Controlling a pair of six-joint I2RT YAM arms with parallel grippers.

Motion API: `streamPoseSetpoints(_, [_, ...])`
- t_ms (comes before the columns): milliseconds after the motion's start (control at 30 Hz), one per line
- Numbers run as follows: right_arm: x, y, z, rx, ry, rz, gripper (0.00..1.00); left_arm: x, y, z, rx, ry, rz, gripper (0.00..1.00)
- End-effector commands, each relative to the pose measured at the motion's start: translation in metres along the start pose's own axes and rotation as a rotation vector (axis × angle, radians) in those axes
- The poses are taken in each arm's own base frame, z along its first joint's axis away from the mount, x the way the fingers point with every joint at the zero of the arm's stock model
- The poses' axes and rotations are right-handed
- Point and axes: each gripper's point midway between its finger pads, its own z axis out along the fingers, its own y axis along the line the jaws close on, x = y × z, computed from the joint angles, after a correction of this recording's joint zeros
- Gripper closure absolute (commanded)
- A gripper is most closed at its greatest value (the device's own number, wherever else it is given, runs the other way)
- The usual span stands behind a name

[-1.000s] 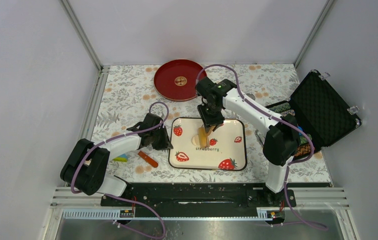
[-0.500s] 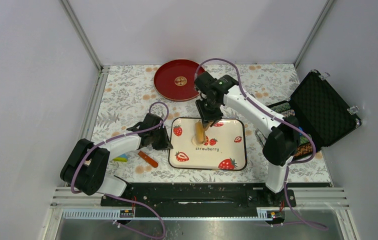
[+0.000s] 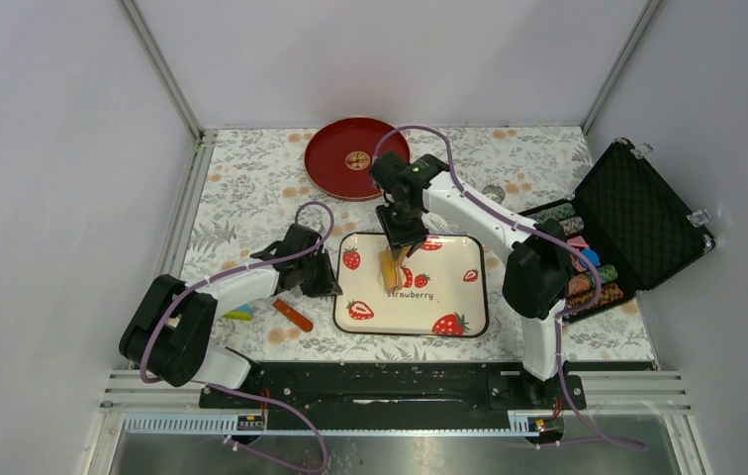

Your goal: Roll out the dumpling wrappers from the dough

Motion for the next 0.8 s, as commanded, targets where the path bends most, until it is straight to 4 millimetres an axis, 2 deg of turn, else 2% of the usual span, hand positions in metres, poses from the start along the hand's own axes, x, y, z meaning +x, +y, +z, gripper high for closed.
streamPoseSetpoints(0, [-0.002,0.012,0.001,-0.027,-0.017,0.001,1.00,0.013,0.027,0.002,-0.111,0.036,0.005,1.00])
streamPoseSetpoints(267, [0.004,0.013,0.009,-0.033,-0.005,0.003,1.00,0.013,0.027,0.002,-0.110,0.037,0.005,1.00])
streamPoseSetpoints(500, [0.003,0.025,0.006,-0.063,-0.017,0.001,1.00,0.013,0.027,0.002,-0.111,0.037,0.005,1.00])
streamPoseSetpoints(767, [0.010,0.033,0.016,-0.062,0.009,-0.007,1.00,0.013,0.027,0.002,-0.111,0.037,0.004,1.00])
